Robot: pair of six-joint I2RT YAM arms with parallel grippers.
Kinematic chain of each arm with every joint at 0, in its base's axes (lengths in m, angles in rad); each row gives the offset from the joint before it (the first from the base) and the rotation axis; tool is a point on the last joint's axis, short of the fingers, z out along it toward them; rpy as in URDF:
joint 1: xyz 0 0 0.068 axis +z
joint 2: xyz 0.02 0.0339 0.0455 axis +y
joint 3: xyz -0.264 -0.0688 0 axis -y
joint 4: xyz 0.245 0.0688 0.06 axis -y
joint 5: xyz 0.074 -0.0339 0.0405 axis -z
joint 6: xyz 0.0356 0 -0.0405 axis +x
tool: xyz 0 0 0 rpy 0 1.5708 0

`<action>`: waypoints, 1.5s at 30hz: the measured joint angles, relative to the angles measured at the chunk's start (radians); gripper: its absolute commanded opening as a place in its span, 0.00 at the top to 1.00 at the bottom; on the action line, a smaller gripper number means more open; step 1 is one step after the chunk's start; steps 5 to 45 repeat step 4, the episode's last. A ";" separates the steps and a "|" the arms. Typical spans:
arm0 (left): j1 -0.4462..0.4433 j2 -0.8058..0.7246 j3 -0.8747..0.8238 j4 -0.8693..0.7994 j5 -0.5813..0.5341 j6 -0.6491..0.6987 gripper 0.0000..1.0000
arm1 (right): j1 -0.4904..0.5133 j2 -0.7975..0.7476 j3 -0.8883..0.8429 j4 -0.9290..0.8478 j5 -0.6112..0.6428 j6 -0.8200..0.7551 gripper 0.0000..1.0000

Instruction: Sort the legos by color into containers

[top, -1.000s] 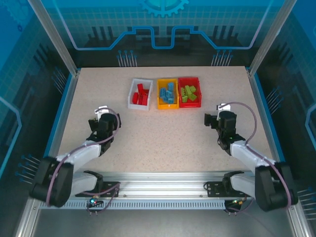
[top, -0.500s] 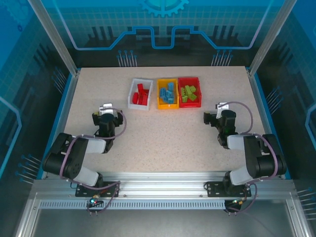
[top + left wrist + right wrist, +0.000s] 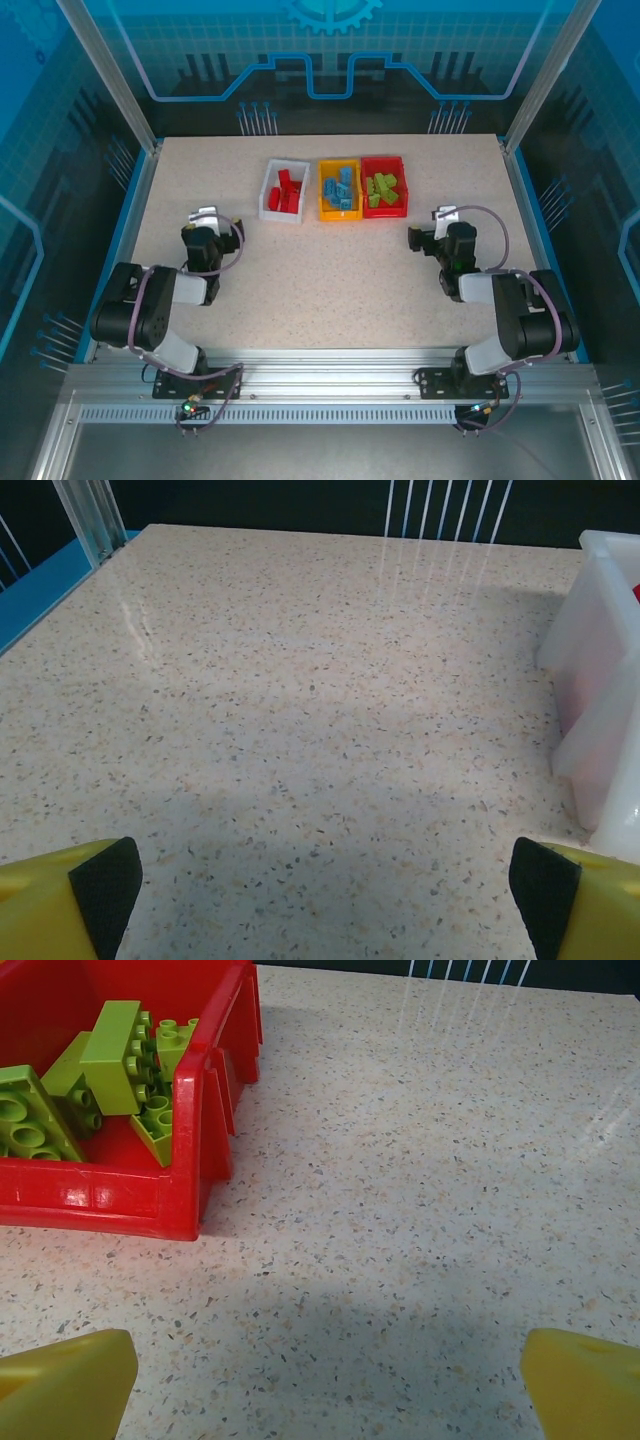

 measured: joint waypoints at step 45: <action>0.000 0.000 0.000 -0.010 0.008 -0.003 0.01 | 0.000 0.000 0.000 0.000 0.000 -0.002 0.00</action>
